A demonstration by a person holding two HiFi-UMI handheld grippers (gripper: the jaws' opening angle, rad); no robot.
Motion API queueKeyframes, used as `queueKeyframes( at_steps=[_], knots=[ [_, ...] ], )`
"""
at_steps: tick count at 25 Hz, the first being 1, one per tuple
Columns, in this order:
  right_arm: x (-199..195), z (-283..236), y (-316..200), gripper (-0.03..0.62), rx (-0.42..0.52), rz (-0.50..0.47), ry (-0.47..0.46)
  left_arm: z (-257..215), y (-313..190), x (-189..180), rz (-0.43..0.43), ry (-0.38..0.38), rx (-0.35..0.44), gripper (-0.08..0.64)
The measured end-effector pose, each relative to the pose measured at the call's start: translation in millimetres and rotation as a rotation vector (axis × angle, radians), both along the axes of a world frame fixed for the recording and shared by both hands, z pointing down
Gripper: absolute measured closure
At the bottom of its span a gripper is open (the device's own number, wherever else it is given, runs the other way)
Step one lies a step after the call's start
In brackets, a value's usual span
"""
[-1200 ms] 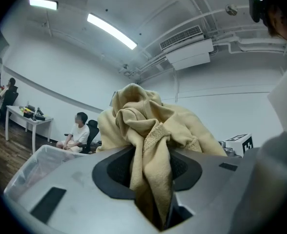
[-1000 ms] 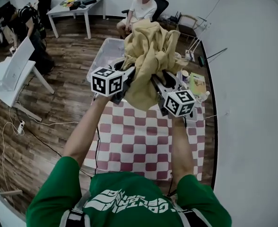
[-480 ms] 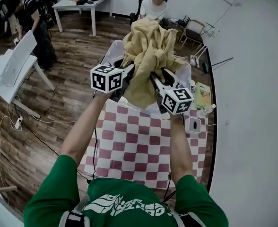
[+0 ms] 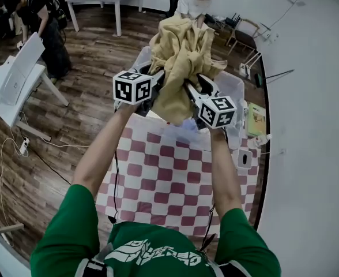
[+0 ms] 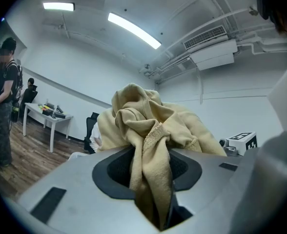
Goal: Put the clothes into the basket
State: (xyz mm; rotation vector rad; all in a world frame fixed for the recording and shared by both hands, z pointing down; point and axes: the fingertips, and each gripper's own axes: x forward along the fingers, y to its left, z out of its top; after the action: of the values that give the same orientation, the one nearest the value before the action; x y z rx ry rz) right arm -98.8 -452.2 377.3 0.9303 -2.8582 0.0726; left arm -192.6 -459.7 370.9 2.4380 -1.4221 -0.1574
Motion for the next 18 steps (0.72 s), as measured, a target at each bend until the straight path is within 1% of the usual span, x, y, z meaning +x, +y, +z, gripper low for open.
queueKeyframes(
  at_steps=[3,7,13,18],
  knots=[
    [-8,24,-17,0.402,-0.035,-0.013,0.022,25,-16,-8,-0.017,0.007,-0.040,0.422],
    [-16,63,-35,0.402,-0.094,-0.024,0.063,68,-33,-16,-0.030,0.023,-0.115,0.422],
    [-18,128,-54,0.403,-0.203,-0.032,0.113,137,-51,-19,-0.041,0.066,-0.270,0.423],
    [-19,170,-72,0.407,-0.307,-0.032,0.137,176,-70,-19,-0.023,0.046,-0.385,0.423]
  ],
)
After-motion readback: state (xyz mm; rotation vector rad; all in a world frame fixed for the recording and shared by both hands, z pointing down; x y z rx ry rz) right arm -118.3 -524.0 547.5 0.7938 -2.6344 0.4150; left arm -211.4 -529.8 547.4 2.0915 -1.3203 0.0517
